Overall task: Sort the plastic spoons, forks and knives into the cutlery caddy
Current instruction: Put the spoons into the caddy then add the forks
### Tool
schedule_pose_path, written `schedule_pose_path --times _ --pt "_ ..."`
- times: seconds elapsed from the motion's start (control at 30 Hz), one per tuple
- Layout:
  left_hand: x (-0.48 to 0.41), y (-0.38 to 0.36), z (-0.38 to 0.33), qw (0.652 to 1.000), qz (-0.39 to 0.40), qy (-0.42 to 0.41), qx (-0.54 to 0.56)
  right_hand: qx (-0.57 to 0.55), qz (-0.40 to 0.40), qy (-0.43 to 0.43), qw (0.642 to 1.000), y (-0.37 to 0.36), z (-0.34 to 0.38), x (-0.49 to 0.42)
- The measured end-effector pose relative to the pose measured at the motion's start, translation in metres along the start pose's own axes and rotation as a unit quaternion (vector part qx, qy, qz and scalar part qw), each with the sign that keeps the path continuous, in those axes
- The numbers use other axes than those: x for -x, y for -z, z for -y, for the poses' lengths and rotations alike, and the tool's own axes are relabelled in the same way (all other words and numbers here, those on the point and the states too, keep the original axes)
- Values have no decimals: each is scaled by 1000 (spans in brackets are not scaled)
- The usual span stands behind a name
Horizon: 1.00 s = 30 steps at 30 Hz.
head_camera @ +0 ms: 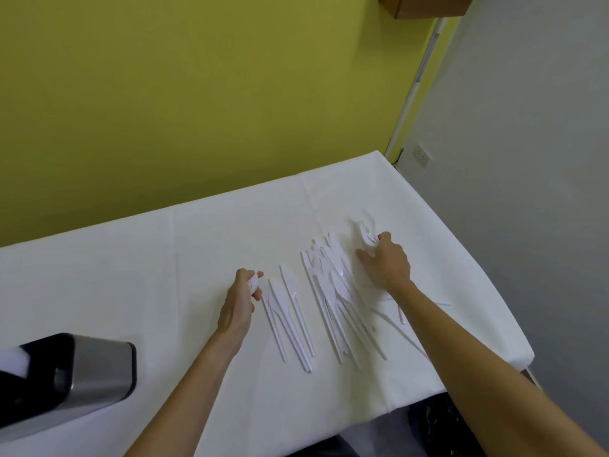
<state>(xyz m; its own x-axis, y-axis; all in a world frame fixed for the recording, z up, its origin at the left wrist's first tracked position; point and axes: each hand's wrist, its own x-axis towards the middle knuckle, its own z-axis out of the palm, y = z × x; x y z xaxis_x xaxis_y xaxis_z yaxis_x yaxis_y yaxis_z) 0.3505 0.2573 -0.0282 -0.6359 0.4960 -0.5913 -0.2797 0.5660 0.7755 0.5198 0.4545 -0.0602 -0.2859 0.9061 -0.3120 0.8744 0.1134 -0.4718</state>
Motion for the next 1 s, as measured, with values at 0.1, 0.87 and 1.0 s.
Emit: schedule_pose_path --times 0.1,0.87,1.0 --pt "3 4 1 1000 7 9 -15 34 -29 1 999 -4 5 -2" --pt "7 12 -21 985 -15 -30 172 -239 28 48 969 12 14 51" --pt "11 15 -32 974 31 -20 224 -290 86 52 952 12 18 81"
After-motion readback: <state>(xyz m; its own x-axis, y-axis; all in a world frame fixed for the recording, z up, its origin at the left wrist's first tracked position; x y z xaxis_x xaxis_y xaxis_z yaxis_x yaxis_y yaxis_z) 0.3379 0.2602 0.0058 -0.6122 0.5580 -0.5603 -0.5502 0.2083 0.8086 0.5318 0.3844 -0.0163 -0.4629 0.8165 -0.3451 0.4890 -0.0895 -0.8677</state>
